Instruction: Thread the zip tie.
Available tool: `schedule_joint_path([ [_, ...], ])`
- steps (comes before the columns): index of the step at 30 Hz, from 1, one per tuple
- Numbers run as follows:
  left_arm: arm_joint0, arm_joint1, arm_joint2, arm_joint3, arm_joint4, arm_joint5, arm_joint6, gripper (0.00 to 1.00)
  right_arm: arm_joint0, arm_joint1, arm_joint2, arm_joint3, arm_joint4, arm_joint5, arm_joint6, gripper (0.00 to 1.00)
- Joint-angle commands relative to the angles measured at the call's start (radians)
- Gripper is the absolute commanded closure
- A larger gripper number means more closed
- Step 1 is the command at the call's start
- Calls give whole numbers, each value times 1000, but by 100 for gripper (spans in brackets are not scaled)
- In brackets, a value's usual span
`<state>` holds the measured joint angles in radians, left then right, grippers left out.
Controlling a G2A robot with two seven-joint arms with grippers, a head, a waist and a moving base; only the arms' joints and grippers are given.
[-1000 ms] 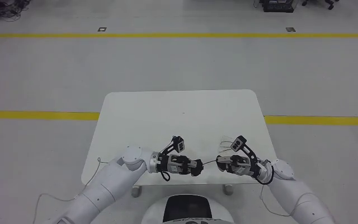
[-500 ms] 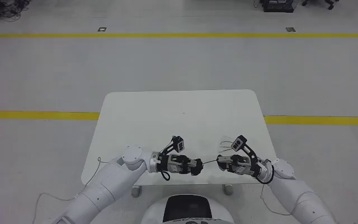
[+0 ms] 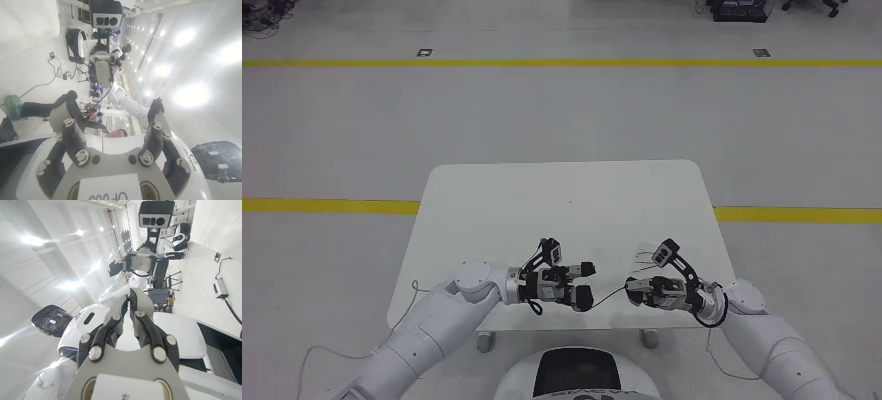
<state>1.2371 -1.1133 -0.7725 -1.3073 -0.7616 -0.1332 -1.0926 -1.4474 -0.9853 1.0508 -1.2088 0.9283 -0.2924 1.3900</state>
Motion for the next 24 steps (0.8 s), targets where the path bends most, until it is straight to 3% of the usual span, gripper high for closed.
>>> schedule_joint_path([
  [1,0,0,0,0,0,0,0,0,0,0,0,0,2,1,0,100],
  [8,6,-2,10,-8,11,-2,26,0,-8,-3,4,-13,14,-13,-33,100],
  [10,12,-9,16,-11,-8,-35,58,0,-26,-8,11,-23,68,-45,-30,100],
  [16,-3,-33,52,-4,14,-127,161,0,-55,-29,44,-7,147,-48,0,100],
  [20,-21,-56,87,15,20,-158,244,0,-59,-55,61,18,167,-48,0,100],
  [22,-25,-67,97,20,2,-203,253,0,-54,-65,69,25,155,-48,0,100],
  [24,-25,-67,97,20,2,-203,253,0,-48,-69,94,25,139,-48,0,100],
])
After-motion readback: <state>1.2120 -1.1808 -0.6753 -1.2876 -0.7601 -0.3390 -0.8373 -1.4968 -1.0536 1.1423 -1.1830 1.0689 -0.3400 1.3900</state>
